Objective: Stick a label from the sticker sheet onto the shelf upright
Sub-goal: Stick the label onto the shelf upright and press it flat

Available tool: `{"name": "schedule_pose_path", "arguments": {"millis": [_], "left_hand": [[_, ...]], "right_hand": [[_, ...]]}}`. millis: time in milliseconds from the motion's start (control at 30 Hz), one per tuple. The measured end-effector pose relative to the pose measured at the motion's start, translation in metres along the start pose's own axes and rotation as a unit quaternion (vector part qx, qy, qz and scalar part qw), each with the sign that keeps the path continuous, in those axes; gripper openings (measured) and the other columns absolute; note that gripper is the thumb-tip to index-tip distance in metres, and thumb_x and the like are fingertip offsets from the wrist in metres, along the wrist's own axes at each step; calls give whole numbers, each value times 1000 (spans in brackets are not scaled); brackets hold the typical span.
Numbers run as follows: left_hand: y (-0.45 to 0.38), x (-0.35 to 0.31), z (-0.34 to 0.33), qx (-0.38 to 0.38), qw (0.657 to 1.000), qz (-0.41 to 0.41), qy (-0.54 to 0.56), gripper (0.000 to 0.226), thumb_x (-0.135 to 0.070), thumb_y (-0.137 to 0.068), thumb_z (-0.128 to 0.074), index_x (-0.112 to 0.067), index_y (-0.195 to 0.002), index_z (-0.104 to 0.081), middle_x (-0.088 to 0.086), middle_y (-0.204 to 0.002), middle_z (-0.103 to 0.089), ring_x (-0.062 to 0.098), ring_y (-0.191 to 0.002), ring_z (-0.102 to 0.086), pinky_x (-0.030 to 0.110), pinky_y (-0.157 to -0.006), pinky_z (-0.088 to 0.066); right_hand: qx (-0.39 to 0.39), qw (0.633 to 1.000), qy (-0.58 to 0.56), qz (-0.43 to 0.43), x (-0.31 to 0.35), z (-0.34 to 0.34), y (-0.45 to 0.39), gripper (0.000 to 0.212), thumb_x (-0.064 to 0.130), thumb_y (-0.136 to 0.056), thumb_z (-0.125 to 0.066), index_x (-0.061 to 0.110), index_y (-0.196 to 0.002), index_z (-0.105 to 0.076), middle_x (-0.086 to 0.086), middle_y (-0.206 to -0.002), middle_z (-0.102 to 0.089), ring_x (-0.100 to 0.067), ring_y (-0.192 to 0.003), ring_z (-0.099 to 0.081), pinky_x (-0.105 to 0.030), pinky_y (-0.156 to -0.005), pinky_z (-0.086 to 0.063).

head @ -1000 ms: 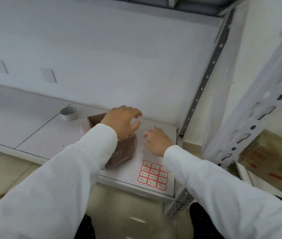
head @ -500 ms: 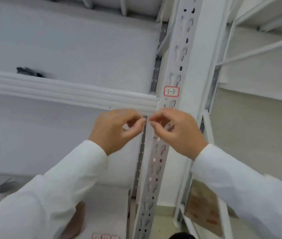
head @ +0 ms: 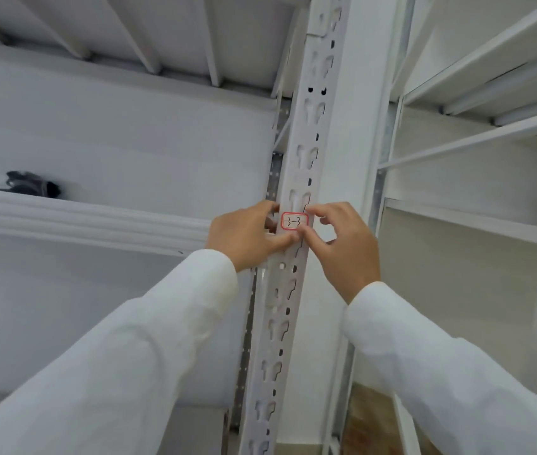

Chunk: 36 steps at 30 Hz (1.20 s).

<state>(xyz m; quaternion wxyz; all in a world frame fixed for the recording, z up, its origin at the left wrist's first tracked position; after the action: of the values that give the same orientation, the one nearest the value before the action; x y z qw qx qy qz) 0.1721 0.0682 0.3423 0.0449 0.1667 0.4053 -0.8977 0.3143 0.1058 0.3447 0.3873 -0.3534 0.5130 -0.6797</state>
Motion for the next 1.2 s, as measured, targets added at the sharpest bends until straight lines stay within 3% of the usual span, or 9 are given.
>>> {"name": "schedule_pose_path", "arguments": {"millis": [200, 367, 500, 633, 767, 967, 1200], "left_hand": [[1, 0, 0, 3, 1000, 17, 15, 56, -62, -77, -55, -32, -124, -50, -14, -116, -66, 9, -110, -59, 24, -77, -35], [0, -1, -1, 20, 999, 34, 29, 54, -62, -76, -57, -30, -120, -51, -14, -114, -66, 10, -106, -59, 25, -76, -34], [-1, -1, -1, 29, 998, 38, 27, 51, -59, -77, -57, -29, -118, -51, -15, -114, -66, 10, -105, -59, 25, -75, -35], [-1, -1, -2, 38, 998, 38, 24, 51, -59, -77, -59, -29, -117, -52, -14, -113, -66, 10, -106, -59, 27, -76, -37], [-1, 0, -2, 41, 998, 40, 25, 53, -59, -77, -59, -29, -119, -51, -13, -114, -66, 11, -107, -59, 26, -77, -36], [0, -1, -2, 40, 998, 39, 29, 52, -59, -77, -59, -28, -118, -51, -13, -115, -66, 11, -106, -59, 27, -77, -35], [1, -2, -1, 40, 998, 37, 23, 52, -58, -78, -58, -27, -119, -51, -11, -116, -65, 13, -106, -59, 27, -78, -37]], "right_hand": [[3, 998, 57, 10, 7, 2, 0, 9, 30, -84, -64, 25, -91, -66, 7, -87, -62, -13, -74, -60, -25, -58, -42], [63, 993, 25, -100, -1, -2, -7, 6, 32, -83, -61, 28, -87, -63, 12, -73, -54, -12, -68, -55, -26, -62, -40], [128, 982, 4, -138, -3, -6, -10, 9, 28, -79, -63, 29, -71, -60, 12, -65, -57, -15, -67, -57, -27, -63, -44], [47, 990, -25, -134, -5, 9, -11, 5, 30, -82, -63, 29, -77, -62, 9, -71, -58, -14, -65, -56, -29, -63, -45], [70, 990, 23, -123, -4, 3, -10, 6, 33, -83, -60, 29, -80, -64, 9, -77, -61, -14, -71, -58, -29, -65, -47], [85, 983, 49, -155, 0, 2, -15, 10, 30, -86, -54, 27, -81, -63, 9, -76, -60, -18, -76, -57, -25, -63, -36], [115, 981, 99, -117, 6, -2, -18, 16, 28, -91, -46, 19, -93, -59, 3, -83, -63, -21, -76, -53, -27, -62, -33]]}}
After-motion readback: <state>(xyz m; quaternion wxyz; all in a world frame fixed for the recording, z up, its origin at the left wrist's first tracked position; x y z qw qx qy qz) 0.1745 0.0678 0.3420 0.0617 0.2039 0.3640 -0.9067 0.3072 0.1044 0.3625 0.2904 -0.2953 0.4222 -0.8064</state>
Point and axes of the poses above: each hand's wrist, its own y-axis away from the middle knuckle, its own z-axis out of the back of the hand, x = y × z, the point moved 7 cm from there along -y, towards the middle knuckle
